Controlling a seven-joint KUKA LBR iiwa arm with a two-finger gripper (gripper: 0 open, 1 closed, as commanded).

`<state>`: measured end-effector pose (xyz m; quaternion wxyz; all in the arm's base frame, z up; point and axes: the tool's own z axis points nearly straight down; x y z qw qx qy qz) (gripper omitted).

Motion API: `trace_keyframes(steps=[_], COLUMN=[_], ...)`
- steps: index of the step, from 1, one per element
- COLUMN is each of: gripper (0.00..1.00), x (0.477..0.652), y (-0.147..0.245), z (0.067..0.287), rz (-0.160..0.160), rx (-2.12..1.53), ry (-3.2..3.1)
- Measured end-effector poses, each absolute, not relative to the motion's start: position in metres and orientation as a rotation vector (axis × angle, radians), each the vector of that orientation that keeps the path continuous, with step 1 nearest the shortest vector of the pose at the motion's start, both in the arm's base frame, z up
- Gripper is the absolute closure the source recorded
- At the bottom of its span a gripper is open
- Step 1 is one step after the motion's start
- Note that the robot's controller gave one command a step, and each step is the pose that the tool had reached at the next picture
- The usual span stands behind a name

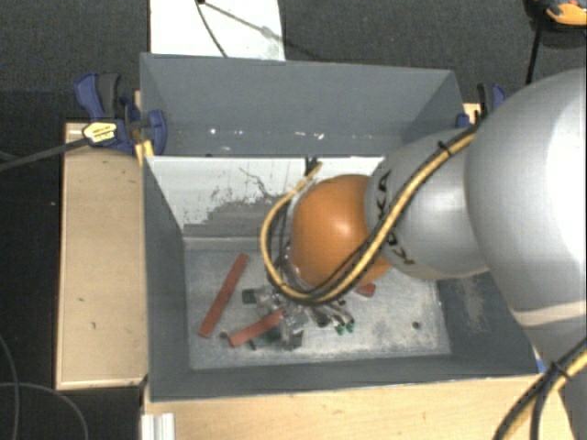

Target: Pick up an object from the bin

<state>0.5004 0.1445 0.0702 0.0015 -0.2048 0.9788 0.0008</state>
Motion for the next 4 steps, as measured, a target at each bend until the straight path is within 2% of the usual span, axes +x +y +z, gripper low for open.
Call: trace_keyframes(steps=[1,3,4], gripper=[1.00,1.00,1.00], x=[0.499,0.499,0.500], y=[0.144,0.144,0.144], z=[0.074,0.117,0.131], rz=[0.002,0.001,0.001], rx=[-0.644,-0.643,-0.640], ry=[3.077,3.077,3.071])
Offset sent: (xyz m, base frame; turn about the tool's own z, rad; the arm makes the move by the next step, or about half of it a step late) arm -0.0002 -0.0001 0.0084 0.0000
